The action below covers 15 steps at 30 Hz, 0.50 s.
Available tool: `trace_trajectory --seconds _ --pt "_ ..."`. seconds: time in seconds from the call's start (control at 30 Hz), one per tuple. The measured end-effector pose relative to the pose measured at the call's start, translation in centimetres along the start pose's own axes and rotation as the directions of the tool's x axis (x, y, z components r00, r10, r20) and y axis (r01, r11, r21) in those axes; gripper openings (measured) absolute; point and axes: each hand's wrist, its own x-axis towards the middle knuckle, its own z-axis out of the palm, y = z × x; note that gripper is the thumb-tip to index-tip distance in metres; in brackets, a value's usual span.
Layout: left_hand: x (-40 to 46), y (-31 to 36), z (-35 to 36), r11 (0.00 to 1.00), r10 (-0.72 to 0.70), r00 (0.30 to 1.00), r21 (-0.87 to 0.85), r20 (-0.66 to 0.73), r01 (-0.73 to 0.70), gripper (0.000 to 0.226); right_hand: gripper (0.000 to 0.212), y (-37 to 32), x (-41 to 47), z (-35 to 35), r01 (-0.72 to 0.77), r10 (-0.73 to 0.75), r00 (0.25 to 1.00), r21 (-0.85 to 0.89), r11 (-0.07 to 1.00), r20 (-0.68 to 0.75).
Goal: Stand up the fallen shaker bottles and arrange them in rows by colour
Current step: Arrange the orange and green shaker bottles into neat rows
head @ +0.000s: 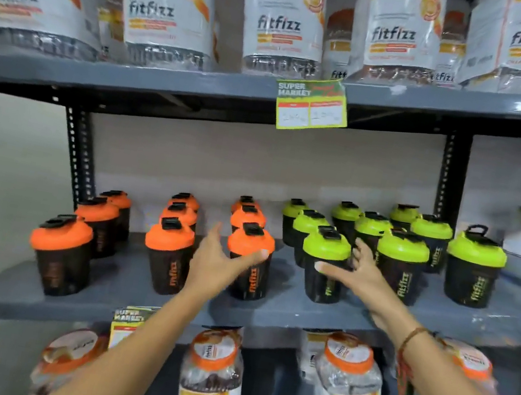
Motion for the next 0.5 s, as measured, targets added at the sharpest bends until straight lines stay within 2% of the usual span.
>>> trace_trajectory --seconds 0.07,0.17,0.33,0.5 --pt "-0.5 -1.4 0.6 0.999 -0.035 0.994 0.003 0.108 0.035 0.121 0.158 1.5 0.2 0.6 -0.009 0.009 1.000 0.000 1.000 -0.007" --pt "-0.5 -2.4 1.5 0.997 -0.075 0.983 0.022 0.168 0.073 0.105 0.134 3.1 0.8 1.1 -0.007 0.006 1.000 -0.093 0.996 -0.009" --pt "0.1 -3.3 2.4 0.992 -0.116 0.981 0.060 0.158 0.107 0.092 0.090 4.2 2.2 0.8 0.005 -0.012 1.000 -0.243 0.970 -0.027" --pt "0.6 -3.9 2.7 0.995 -0.097 0.987 0.050 0.126 0.091 0.087 0.081 5.0 3.0 0.2 0.040 -0.056 0.997 -0.288 0.957 -0.046"
